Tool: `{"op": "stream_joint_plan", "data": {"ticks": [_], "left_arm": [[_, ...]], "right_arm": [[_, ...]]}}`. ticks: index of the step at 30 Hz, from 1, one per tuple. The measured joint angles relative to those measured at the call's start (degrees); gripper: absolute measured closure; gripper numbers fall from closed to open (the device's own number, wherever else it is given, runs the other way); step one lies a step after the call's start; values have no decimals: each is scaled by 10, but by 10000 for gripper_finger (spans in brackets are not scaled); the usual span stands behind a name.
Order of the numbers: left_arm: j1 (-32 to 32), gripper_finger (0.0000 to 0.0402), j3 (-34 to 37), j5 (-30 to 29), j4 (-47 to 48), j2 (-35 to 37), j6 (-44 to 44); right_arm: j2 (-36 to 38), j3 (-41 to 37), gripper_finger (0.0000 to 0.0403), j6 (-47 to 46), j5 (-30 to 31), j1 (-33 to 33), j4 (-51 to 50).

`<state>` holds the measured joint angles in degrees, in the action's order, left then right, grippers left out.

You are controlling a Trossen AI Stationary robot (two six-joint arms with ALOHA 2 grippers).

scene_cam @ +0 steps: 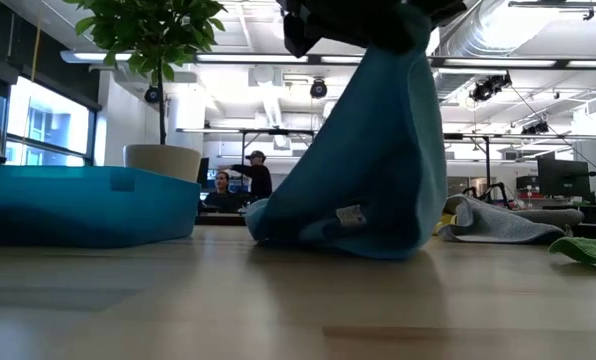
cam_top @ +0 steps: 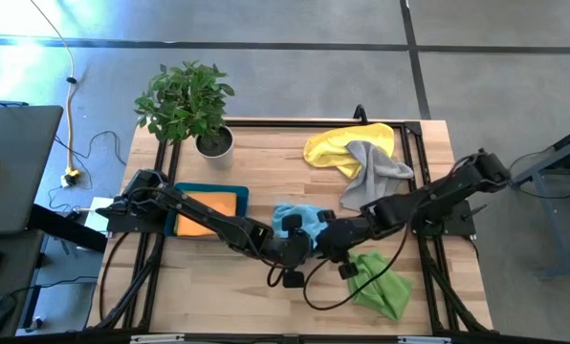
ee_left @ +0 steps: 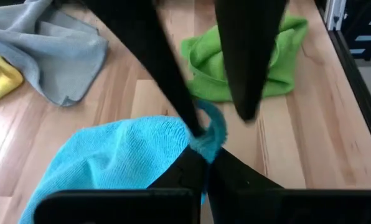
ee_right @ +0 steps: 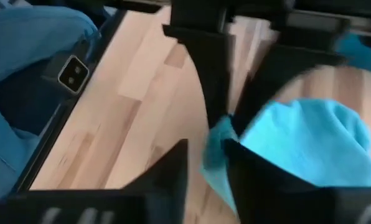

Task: Fold microfiber towels
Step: Fold the blue microfiber towel on the table

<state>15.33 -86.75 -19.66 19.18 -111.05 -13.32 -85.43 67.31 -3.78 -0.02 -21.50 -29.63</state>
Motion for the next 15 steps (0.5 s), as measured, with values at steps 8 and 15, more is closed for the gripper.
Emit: {"op": "stream_joint_plan", "data": {"ticks": [8, 15], "left_arm": [[-4, 401, -15, 4, 14, 4, 0], [-25, 401, -91, 25, 92, 4, 20]], "right_arm": [[27, 78, 220, -68, 71, -24, -165], [25, 35, 225, -123, 168, -92, -132]]}}
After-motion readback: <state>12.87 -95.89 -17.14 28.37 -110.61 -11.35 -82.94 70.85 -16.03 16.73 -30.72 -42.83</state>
